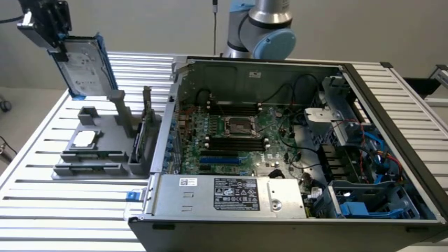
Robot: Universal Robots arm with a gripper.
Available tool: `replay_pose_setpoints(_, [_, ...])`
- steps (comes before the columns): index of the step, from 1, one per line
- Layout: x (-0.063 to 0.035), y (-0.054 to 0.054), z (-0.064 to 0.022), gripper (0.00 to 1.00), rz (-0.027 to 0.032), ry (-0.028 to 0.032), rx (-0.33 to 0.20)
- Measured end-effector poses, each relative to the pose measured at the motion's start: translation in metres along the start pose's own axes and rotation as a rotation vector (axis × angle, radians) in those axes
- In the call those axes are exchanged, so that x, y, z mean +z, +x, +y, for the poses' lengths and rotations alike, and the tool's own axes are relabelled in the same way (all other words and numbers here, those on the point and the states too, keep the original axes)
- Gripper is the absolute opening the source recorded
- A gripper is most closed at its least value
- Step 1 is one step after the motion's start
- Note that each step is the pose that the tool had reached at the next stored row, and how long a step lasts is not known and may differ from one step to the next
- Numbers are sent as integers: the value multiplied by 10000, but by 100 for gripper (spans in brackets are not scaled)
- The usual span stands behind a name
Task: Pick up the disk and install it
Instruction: 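Pick up the disk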
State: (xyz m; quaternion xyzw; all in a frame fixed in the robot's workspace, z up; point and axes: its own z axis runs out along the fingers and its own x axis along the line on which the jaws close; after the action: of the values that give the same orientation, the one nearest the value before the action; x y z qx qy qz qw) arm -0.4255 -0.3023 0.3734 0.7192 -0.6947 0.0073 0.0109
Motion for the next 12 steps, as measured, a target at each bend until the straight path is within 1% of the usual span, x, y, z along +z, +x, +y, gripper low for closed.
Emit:
replay_pose_setpoints(7, [-319,-6,-20,33,1,-2,-22])
replay_pose_setpoints(9, [-414,-4,-60,33,-1,-7,-45])
replay_pose_setpoints(12, [-539,2,-120,33,-19,-6,-71])
